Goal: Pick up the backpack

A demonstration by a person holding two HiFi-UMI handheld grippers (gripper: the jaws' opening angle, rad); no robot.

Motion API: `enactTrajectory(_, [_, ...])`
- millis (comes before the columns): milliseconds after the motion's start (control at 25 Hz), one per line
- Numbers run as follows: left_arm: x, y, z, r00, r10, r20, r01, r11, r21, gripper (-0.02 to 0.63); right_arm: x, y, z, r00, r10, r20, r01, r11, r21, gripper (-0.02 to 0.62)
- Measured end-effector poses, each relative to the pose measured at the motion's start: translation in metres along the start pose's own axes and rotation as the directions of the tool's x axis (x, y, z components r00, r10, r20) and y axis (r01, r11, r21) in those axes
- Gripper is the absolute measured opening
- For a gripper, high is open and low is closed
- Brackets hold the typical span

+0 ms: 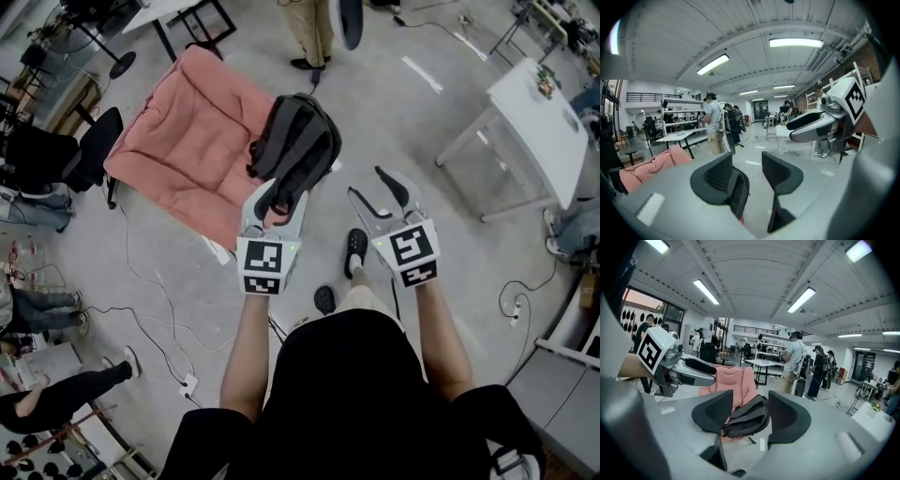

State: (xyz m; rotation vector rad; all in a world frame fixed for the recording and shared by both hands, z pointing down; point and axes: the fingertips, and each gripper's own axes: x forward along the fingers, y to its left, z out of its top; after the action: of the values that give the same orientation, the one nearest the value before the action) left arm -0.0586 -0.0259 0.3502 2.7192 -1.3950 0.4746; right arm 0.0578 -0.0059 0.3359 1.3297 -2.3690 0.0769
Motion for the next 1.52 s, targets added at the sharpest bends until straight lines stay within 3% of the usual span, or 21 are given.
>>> enactTrajectory(360, [0.087,0.034,0.010,0.997,0.034,-0.072,-0.035,0.999,-0.011,0.196,0.078,-0.071,-0.002,0.997,0.067,-0.031,-0.066,0.997,0.049,0.218])
enactTrajectory(720, [0.159,0.053,0.004,0.985,0.083,-0.152,-0.087,0.996,-0.021,0.196,0.143,-0.123,-0.032,0.979,0.180,-0.090,-0.171,0.980,0.102,0.218])
enactTrajectory(1120, [0.199,0.062,-0.021,0.967,0.135,-0.216,-0.152,0.986,-0.064,0.198,0.196,-0.132,-0.082,0.934,0.283,-0.216,-0.251,0.954,0.165,0.218])
enactTrajectory(1520, [0.217,0.076,-0.073,0.953,0.098,-0.287,-0.138,0.983,-0.122,0.215,0.242,-0.123,-0.116,0.912,0.304,-0.275,-0.240,0.940,0.242,0.222])
